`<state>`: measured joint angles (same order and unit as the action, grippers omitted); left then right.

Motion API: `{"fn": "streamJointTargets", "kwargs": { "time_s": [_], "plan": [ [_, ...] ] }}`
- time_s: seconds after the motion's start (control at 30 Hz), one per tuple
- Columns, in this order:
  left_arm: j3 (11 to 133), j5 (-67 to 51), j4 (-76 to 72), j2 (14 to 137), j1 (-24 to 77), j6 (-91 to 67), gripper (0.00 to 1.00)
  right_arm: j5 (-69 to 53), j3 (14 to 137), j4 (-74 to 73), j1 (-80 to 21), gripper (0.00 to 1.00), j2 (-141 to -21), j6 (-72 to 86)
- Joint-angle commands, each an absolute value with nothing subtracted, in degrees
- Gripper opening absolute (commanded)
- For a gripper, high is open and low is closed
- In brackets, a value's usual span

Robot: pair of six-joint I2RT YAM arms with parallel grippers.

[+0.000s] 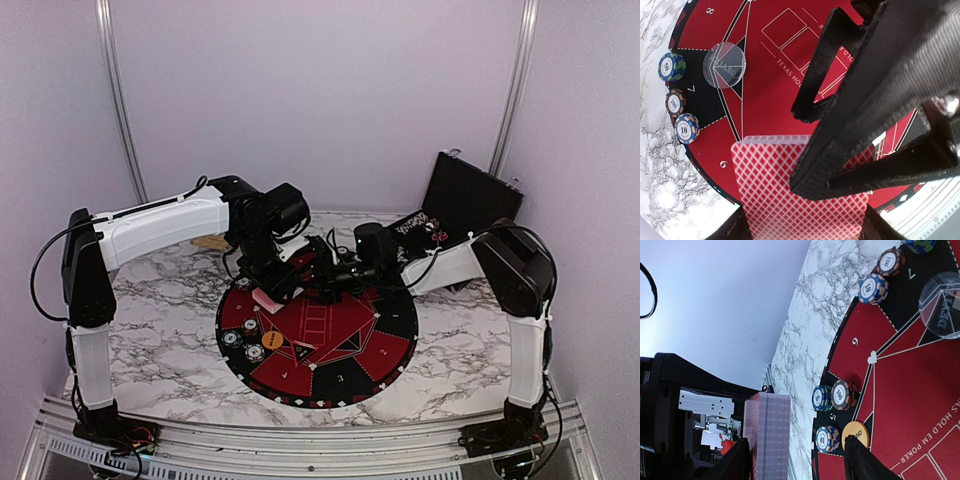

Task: Distribute texas hold em gaming equipment
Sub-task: Pick up the poker card from the face-down deck piles.

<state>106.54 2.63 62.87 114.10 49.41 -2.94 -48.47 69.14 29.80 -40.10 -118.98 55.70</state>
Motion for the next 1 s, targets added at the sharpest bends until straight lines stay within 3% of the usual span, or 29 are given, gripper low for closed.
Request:
{"fn": "streamJointTargets", "kwargs": {
  "time_s": [0.0,0.97],
  "plan": [
    [107.14,3.47,63.63,113.63,49.44,-2.37,0.48,-46.85,68.17,27.41,-38.99,0.62,-117.27,54.69],
    [106.96,3.28,62.65,113.49,49.00,-1.76,0.48,-48.88,69.94,31.26,-42.29,0.63,-118.57,58.06]
  ]
}}
